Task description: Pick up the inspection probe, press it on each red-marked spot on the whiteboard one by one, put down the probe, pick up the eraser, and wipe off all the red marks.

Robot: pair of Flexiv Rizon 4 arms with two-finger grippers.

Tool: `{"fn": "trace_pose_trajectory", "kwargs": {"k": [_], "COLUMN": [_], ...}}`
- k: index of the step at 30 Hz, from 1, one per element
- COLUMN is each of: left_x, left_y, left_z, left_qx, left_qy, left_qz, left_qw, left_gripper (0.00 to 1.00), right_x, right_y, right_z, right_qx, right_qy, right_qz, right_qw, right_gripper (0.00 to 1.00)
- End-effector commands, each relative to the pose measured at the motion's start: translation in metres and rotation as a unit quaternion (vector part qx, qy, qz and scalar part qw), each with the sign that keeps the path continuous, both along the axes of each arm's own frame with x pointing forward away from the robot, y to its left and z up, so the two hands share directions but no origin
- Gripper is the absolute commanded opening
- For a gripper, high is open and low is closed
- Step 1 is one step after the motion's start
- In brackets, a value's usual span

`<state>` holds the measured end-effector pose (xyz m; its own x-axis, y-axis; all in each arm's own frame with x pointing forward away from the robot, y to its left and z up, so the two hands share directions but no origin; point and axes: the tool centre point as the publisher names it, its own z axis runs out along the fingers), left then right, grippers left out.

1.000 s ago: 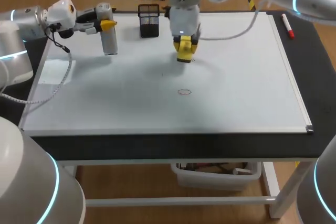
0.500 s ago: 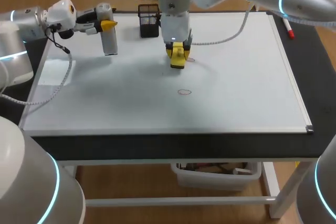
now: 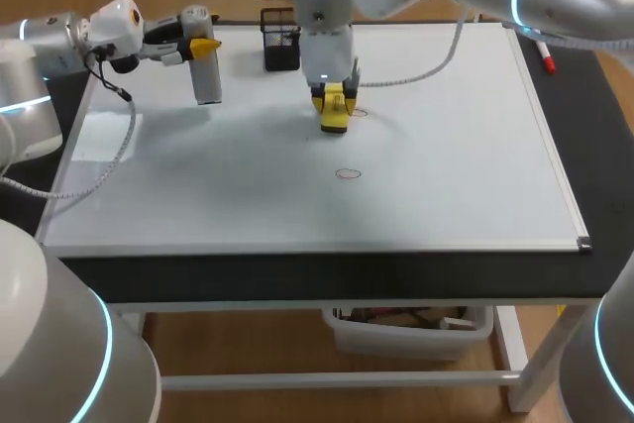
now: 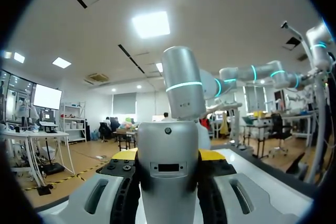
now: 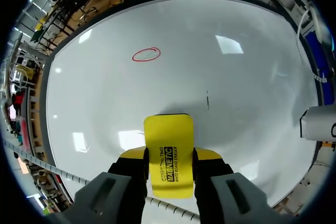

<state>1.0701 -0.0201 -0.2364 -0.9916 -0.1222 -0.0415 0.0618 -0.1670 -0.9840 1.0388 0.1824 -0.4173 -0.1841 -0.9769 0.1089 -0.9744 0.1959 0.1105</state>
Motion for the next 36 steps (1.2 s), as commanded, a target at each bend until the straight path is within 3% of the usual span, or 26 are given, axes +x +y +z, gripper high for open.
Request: {"fn": "trace_pose_trajectory", "kwargs": {"k": [1, 36], "left_x": [-0.002, -0.002], "left_y": [-0.001, -0.001], "left_z": [0.002, 0.002], "left_qx": [0.000, 0.000], "left_qy": [0.000, 0.000], "left_qz": [0.002, 0.002], "left_qw": [1.000, 1.000], "left_gripper": [0.00, 0.00], "right_x": [0.002, -0.009], "right_y": [0.000, -0.085], "right_z": [-0.005, -0.018], "right_qx": [-0.004, -0.016], "right_qy": [0.002, 0.014], "right_qz": [0.001, -0.108], "right_qw": [1.000, 0.994], "right_gripper": [0.00, 0.00]}}
